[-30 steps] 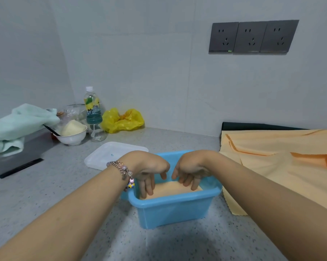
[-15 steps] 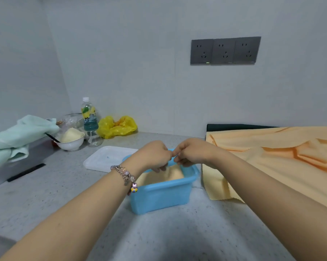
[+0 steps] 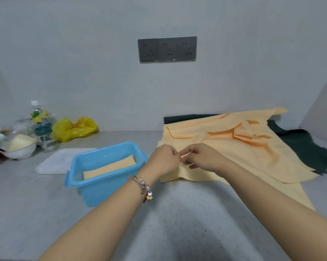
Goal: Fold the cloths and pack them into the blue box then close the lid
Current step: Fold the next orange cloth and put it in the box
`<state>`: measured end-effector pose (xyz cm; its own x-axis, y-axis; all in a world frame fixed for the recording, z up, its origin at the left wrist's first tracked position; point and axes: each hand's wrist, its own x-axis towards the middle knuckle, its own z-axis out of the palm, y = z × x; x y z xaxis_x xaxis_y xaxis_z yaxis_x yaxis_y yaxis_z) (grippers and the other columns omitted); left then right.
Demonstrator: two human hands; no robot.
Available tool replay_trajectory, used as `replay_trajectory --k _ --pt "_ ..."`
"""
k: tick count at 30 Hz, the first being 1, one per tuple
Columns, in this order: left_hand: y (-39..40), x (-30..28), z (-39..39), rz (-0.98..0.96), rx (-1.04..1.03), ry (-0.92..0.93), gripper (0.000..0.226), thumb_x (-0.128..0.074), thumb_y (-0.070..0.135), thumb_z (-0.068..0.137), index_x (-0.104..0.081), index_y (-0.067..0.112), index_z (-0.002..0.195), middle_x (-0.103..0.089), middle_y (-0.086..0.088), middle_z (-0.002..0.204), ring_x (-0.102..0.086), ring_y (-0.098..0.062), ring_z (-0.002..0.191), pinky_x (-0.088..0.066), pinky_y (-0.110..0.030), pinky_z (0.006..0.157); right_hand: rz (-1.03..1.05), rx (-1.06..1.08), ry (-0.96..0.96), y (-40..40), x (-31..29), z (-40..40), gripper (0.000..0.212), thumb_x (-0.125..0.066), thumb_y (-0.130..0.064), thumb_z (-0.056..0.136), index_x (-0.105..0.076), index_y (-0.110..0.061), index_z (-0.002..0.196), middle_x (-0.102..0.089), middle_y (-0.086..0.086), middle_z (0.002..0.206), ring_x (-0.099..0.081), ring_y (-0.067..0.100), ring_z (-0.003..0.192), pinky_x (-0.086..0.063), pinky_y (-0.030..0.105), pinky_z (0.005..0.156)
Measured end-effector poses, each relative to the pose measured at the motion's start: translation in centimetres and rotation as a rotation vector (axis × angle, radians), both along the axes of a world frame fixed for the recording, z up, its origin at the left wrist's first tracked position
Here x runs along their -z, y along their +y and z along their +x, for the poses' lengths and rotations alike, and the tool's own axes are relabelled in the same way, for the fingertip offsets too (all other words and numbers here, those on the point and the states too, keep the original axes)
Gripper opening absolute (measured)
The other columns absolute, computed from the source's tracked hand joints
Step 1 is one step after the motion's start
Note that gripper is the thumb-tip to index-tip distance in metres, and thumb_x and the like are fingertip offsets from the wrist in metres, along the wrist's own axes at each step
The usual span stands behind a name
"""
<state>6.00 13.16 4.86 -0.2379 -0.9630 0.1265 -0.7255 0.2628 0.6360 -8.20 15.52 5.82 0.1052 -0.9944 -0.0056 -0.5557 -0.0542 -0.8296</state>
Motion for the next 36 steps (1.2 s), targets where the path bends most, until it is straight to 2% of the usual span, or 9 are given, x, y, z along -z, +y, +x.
replay_trajectory --k 3,8,11,16,21,26,28,32,36 --pt "-0.3 2.7 -2.1 -0.063 0.061 -0.097 0.025 -0.047 0.015 0.087 -0.069 0.021 0.1 -0.064 0.004 0.103 -0.057 -0.018 0.102 -0.041 -0.024 0.082 -0.059 0.049 0.15 -0.4 2.7 -2.7 0.029 -0.052 -0.007 0.088 -0.067 -0.02 0.11 -0.066 -0.002 0.11 -0.057 0.011 0.103 -0.043 0.022 0.088" --pt "-1.0 7.1 -4.0 -0.24 0.281 -0.485 0.042 -0.047 0.032 0.093 -0.046 0.022 0.134 -0.04 0.001 0.144 -0.026 -0.014 0.138 -0.012 -0.042 0.108 -0.021 0.058 0.563 -1.1 7.2 -6.5 0.049 -0.051 -0.018 0.088 -0.046 -0.026 0.135 -0.047 -0.005 0.141 -0.042 0.016 0.129 -0.032 0.027 0.103" --pt "-1.8 8.8 -4.0 -0.224 0.268 -0.475 0.04 -0.053 0.041 0.09 -0.052 0.025 0.127 -0.04 0.001 0.146 -0.034 -0.017 0.135 -0.019 -0.039 0.103 -0.013 0.089 0.681 -1.0 8.7 -8.2 0.052 -0.057 -0.039 0.087 -0.042 -0.034 0.137 -0.046 -0.01 0.14 -0.037 0.015 0.131 -0.024 0.033 0.105" --pt "-2.7 9.6 -3.8 -0.102 0.153 -0.071 0.031 -0.072 0.032 0.08 -0.071 0.019 0.108 -0.06 0.003 0.114 -0.052 -0.014 0.112 -0.038 -0.024 0.095 -0.174 0.199 0.48 -0.6 10.0 -9.8 0.033 -0.065 -0.045 0.082 -0.064 -0.035 0.114 -0.061 -0.016 0.12 -0.046 0.009 0.116 -0.026 0.028 0.098" --pt "-1.6 9.1 -3.5 -0.302 0.18 -0.207 0.013 -0.064 0.028 0.086 -0.073 0.018 0.09 -0.055 0.005 0.101 -0.048 -0.014 0.101 -0.03 -0.02 0.083 -0.332 0.213 0.632 0.4 9.8 -8.7 0.017 -0.058 -0.039 0.089 -0.072 -0.031 0.095 -0.066 -0.012 0.097 -0.047 0.013 0.1 -0.024 0.026 0.081" --pt "0.0 8.2 -2.8 -0.324 0.37 -0.337 0.037 -0.058 0.04 0.087 -0.056 0.022 0.119 -0.044 0.009 0.136 -0.031 -0.011 0.13 -0.008 -0.021 0.106 -0.461 0.22 0.546 2.5 10.0 -7.8 0.019 -0.051 -0.035 0.093 -0.068 -0.025 0.094 -0.065 -0.008 0.087 -0.053 0.015 0.091 -0.026 0.023 0.086" --pt "0.9 7.7 -2.7 -0.215 0.418 -0.335 0.05 -0.06 0.047 0.085 -0.053 0.024 0.129 -0.051 0.011 0.13 -0.039 -0.009 0.125 -0.018 -0.029 0.111 -0.479 0.22 0.512 3.3 9.5 -7.5 0.019 -0.052 -0.034 0.093 -0.068 -0.024 0.095 -0.065 -0.003 0.082 -0.054 0.017 0.086 -0.03 0.024 0.085" --pt "3.1 7.1 -2.2 -0.052 0.42 -0.186 0.019 -0.057 0.033 0.091 -0.065 0.02 0.08 -0.057 0.007 0.069 -0.049 -0.014 0.071 -0.037 -0.029 0.066 -0.501 0.126 0.527 5.5 9.0 -6.9 0.02 -0.055 -0.039 0.09 -0.07 -0.027 0.097 -0.068 -0.002 0.086 -0.056 0.017 0.088 -0.039 0.029 0.086" --pt "4.0 6.5 -1.1 0.005 0.389 -0.236 0.023 -0.054 0.031 0.094 -0.073 0.017 0.09 -0.07 0.0 0.09 -0.052 -0.01 0.076 -0.039 -0.018 0.067 -0.34 0.033 0.628 7.7 9.4 -8.1 0.043 -0.057 -0.059 0.082 -0.062 -0.033 0.117 -0.065 -0.014 0.114 -0.056 0.011 0.107 -0.042 0.027 0.092"
